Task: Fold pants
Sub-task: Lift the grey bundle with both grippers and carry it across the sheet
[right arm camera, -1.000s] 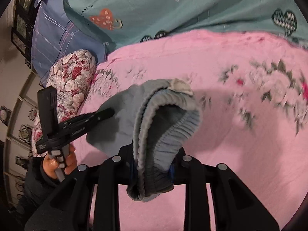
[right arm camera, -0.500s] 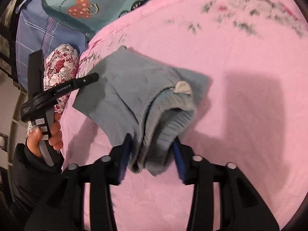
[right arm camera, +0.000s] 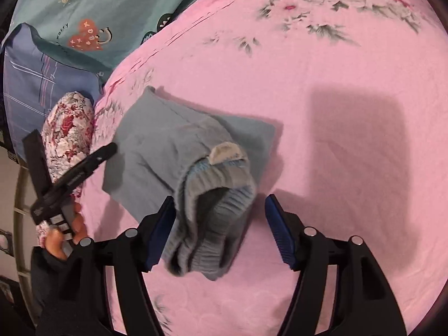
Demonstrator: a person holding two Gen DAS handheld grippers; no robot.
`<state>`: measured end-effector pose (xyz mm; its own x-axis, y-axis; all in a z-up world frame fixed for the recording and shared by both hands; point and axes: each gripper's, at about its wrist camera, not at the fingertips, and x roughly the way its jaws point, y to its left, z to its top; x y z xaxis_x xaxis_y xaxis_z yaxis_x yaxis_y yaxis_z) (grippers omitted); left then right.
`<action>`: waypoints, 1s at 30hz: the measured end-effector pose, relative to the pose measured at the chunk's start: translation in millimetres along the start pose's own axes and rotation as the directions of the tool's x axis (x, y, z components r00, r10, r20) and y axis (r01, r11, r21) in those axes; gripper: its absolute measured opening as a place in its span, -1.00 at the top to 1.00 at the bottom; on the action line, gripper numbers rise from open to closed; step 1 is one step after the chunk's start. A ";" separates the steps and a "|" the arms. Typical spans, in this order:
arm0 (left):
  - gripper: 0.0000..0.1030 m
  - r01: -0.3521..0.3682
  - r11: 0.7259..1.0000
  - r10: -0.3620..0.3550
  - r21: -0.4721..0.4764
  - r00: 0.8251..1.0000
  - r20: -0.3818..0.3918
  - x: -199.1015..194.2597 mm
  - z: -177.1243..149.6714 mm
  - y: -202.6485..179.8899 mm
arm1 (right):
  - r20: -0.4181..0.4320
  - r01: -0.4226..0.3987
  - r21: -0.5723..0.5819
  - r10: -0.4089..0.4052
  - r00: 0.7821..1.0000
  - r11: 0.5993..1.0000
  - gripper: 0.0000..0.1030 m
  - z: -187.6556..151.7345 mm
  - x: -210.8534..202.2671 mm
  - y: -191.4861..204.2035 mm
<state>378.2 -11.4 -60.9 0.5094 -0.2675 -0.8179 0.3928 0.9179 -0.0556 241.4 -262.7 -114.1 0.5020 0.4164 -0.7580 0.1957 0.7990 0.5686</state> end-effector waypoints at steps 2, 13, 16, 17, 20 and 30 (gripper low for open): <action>-0.01 0.020 1.000 -0.020 0.006 1.000 0.003 7.5 1.7 0.5 | -0.034 -0.054 0.008 0.054 0.998 0.999 -0.37 1.7 7.3 4.7; 0.70 0.064 0.998 -0.063 0.026 0.998 -0.029 19.6 3.2 -10.8 | -0.050 -0.081 -0.122 0.075 0.996 0.989 0.59 6.9 9.7 21.4; 0.73 0.094 0.995 -0.094 -0.017 0.995 -0.024 16.0 2.7 -5.0 | -0.014 -0.027 -0.216 0.024 1.000 0.976 0.59 16.2 -0.7 37.6; 0.74 0.098 0.995 -0.098 -0.021 0.995 -0.018 14.3 1.8 -4.9 | 0.004 0.003 -0.256 -0.002 1.000 0.967 0.60 20.8 -5.1 44.5; 0.53 0.112 0.994 -0.112 -0.018 0.994 -0.008 11.3 -2.2 -7.9 | 0.023 0.063 -0.345 -0.058 0.998 0.936 0.60 32.5 -13.7 59.9; -0.04 0.221 0.973 -0.227 -0.071 0.970 -0.085 29.8 5.9 -11.8 | 0.003 0.106 -0.376 -0.114 0.994 0.921 0.60 39.3 -5.8 34.5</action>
<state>393.2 -31.9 -81.2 0.3401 -0.4425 -0.8297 0.4403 0.8546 -0.2753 278.3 -254.6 -77.5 0.4788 0.3216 -0.8169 -0.0828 0.9429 0.3226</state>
